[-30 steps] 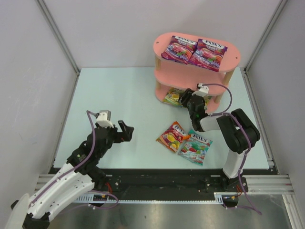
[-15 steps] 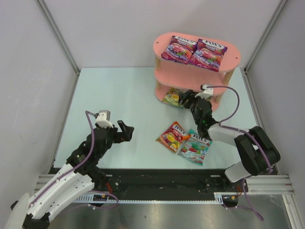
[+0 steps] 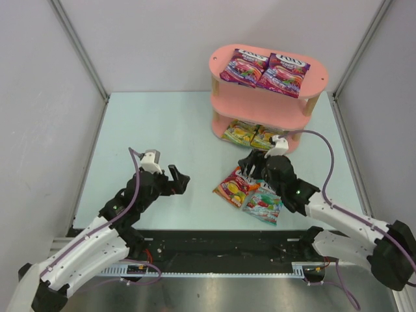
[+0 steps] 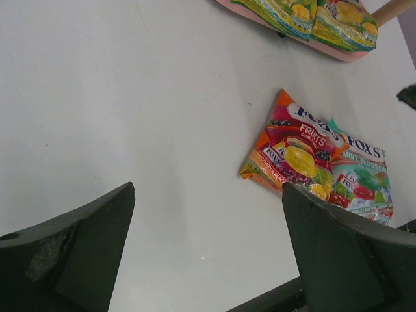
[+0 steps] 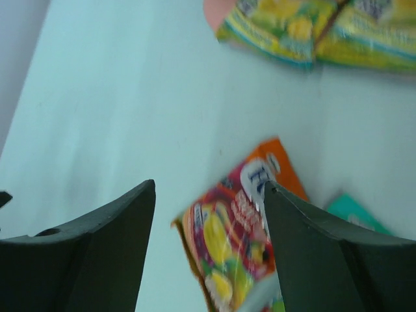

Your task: Place and organize the candy bags onto the shelf

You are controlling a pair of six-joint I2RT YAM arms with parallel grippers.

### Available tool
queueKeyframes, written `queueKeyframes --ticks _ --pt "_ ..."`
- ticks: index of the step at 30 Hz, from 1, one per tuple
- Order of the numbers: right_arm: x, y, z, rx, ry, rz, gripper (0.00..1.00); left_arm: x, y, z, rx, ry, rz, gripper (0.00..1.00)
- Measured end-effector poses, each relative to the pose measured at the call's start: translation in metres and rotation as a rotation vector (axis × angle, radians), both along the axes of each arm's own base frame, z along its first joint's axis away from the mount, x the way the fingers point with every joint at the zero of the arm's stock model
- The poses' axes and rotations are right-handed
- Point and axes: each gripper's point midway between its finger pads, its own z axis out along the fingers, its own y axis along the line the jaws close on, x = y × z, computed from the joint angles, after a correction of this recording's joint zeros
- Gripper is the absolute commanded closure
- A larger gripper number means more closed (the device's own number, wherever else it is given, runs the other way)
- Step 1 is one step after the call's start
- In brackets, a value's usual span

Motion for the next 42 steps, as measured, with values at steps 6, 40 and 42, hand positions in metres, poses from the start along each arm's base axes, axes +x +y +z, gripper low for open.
queueKeyframes --ticks 6,40,42 --pt "-0.062 -0.006 -0.036 0.027 0.212 -0.163 0.05 0.003 -0.009 -0.007 -0.005 0.021 -0.021 0.00" --pt "-0.081 0.016 -0.140 -0.001 0.441 -0.275 1.00 -0.001 -0.009 -0.007 -0.037 0.022 -0.023 0.00" --pt "-0.079 0.018 -0.135 0.002 0.421 -0.260 1.00 -0.001 -0.009 -0.007 -0.037 0.022 -0.023 0.00"
